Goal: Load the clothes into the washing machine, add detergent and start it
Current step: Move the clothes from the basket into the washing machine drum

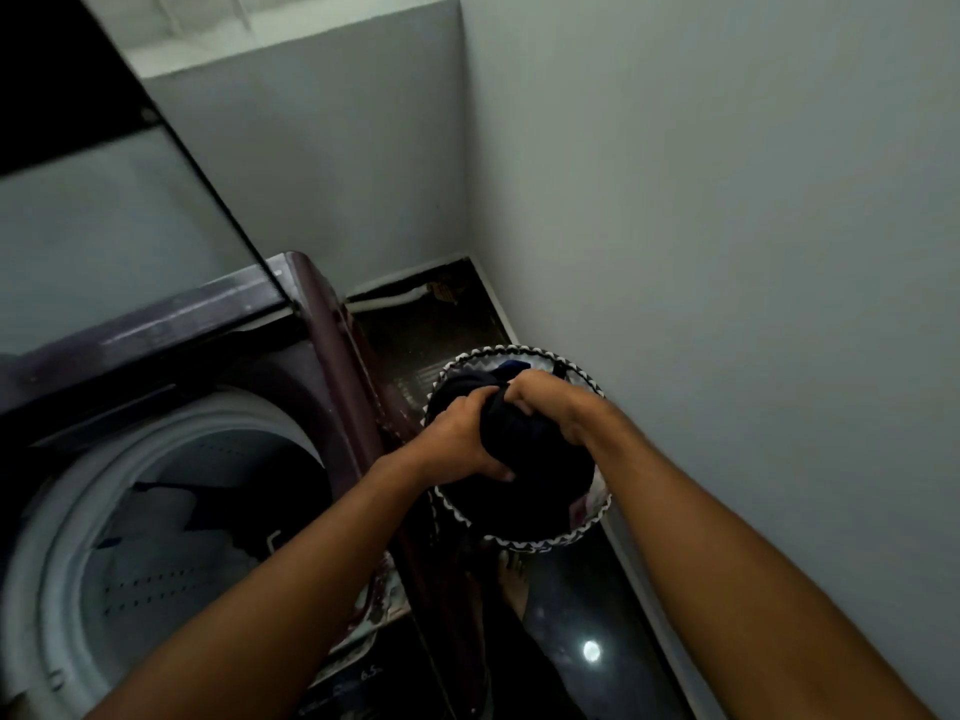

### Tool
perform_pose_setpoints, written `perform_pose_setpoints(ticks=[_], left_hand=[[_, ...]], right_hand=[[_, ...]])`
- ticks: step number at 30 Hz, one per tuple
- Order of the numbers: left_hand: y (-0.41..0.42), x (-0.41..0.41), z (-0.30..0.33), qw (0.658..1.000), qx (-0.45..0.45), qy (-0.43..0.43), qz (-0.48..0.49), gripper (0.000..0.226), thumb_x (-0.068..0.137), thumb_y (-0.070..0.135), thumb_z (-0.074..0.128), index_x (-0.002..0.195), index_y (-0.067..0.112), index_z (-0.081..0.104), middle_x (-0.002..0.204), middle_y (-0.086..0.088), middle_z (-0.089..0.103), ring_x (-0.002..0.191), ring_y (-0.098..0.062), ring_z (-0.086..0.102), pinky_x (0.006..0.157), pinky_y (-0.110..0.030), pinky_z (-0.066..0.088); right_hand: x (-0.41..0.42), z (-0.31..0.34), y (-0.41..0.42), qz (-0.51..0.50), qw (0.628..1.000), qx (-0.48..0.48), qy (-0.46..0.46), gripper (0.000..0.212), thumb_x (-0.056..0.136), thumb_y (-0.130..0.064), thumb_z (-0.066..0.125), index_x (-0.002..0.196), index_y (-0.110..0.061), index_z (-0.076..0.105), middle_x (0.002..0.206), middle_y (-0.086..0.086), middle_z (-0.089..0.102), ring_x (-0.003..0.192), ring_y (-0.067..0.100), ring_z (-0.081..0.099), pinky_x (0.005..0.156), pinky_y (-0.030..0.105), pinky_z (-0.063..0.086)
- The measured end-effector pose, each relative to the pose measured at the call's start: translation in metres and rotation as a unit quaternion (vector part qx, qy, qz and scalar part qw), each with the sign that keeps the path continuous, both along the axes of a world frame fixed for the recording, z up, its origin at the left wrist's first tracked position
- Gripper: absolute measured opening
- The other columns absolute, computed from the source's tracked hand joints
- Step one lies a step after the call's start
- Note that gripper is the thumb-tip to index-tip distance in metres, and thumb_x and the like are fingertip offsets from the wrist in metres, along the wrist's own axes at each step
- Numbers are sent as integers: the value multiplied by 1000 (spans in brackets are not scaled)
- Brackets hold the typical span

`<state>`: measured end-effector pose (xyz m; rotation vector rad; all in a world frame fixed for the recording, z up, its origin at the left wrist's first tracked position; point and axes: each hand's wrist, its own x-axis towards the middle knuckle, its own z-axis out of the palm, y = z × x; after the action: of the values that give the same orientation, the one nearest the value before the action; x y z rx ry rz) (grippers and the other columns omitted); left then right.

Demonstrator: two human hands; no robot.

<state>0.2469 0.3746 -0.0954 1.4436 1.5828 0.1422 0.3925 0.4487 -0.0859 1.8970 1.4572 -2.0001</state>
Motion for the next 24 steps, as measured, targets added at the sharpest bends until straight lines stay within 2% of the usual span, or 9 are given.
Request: perform_pose_setpoints(ticks=[2,3,5,8,11,14,18,21,24], left_hand=[[-1,2,11,999,20,-23,17,130,32,60,90,144,36,30,140,8,44,132,-17,43,108,-41,42],[-1,2,20,999,30,-29,21,129,31,61,90,143,36,31,139,10,46,130,-16,44,108,-40,43],[-2,-2,42,997,50,-50,29,122,35,57,92,141,35,35,133,11,51,124,-12,49,105,-37,45],[-6,-14,72,993,75,-76,56,112,36,61,92,133,39,40,121,11,56,112,-10,56,97,-36,52],[-18,-30,100,985,121,-66,103,106,33,71,87,126,43,43,117,14,58,111,-10,58,95,-36,53],[-31,-49,123,964,148,-155,158,95,41,53,95,122,43,46,116,17,61,110,-3,60,94,-36,54],[-49,-85,150,944,166,-200,204,96,47,26,98,127,31,45,121,13,61,111,0,60,95,-26,52],[-67,-117,162,937,170,-205,226,93,52,12,96,127,27,43,119,13,60,108,4,58,86,-13,49],[-86,-149,169,935,178,-183,245,92,52,9,96,126,27,43,114,14,61,100,8,59,83,-12,50]], right_hand=[[-2,25,2,24,999,-16,37,32,17,-21,58,46,-16,45,54,8,41,55,25,38,49,31,25],[-4,43,1,24,998,-28,55,25,26,-19,62,43,-15,45,52,8,41,52,25,38,47,29,24],[-7,67,0,5,996,-25,81,20,48,-7,49,36,-18,38,49,5,36,48,20,32,47,29,21],[-18,95,-1,-19,991,-16,133,13,46,-3,39,44,-14,32,50,3,34,48,16,30,45,25,25],[-36,126,-3,-10,983,1,185,33,66,14,31,44,-8,44,46,3,48,49,19,45,46,19,41],[-58,156,-9,8,968,2,250,49,82,19,18,66,8,63,55,8,63,50,13,63,53,16,52],[-101,178,-16,6,966,-39,254,28,58,4,35,74,8,57,69,17,58,61,23,59,60,23,51],[-137,187,-28,55,965,-44,251,42,43,-7,53,84,2,50,81,16,46,70,27,49,62,28,46],[-169,195,-43,103,960,-65,252,45,39,-5,54,84,-2,52,83,16,48,72,31,50,66,34,41]])
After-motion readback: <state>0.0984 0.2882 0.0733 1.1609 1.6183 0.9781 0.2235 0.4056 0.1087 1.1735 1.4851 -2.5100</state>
